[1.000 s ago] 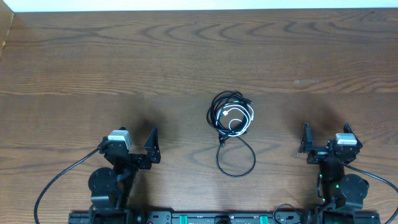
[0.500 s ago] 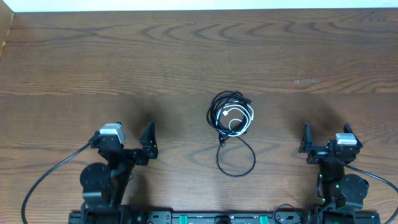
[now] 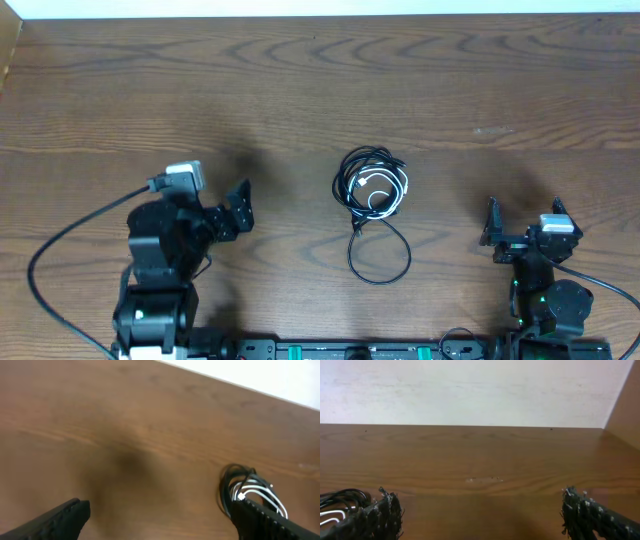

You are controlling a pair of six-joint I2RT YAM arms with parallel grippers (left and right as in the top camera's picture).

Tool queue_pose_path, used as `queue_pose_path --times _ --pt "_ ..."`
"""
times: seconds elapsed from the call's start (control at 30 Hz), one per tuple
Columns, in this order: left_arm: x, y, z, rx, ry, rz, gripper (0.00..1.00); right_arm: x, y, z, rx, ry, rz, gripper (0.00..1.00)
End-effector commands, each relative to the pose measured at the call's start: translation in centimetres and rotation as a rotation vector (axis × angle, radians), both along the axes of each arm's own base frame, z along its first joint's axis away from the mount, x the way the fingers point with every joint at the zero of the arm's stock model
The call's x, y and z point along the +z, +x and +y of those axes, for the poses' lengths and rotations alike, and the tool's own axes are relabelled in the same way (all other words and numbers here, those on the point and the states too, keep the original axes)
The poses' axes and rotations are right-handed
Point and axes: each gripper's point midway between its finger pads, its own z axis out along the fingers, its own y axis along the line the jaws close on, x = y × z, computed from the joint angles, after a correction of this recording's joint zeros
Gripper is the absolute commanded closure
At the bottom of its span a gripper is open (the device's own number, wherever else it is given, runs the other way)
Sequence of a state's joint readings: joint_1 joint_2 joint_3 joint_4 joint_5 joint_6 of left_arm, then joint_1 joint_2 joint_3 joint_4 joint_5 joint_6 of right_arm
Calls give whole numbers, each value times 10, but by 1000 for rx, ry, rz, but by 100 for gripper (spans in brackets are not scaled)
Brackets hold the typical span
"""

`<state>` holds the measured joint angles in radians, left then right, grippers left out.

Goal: Untangle cables
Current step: 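Raise the left arm and move its gripper toward the black-white cable bundle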

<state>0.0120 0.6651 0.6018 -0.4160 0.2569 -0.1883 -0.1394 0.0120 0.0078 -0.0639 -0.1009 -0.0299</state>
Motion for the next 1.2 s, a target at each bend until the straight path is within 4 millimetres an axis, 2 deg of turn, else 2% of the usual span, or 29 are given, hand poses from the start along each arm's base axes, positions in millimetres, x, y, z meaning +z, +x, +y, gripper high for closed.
queue_pose_path --times 0.0,0.13,0.37,0.5,0.8,1.0,1.17 --pt "10 4 -2 -2 -16 21 3 -1 0 0 1 -3 1 1" --pt "8 3 0 22 -29 104 3 -1 0 0 0 -3 1 1" --pt "16 7 6 52 -7 241 3 -1 0 0 1 -3 1 1" --pt "24 14 -10 -32 -61 246 3 -1 0 0 1 -3 1 1" --pt "25 9 -29 -118 -134 259 3 -1 0 0 0 -3 1 1" --pt "25 9 -29 -114 -139 261 3 -1 0 0 1 -3 1 1" --pt "20 13 -14 43 -186 298 3 -1 0 0 1 -3 1 1"
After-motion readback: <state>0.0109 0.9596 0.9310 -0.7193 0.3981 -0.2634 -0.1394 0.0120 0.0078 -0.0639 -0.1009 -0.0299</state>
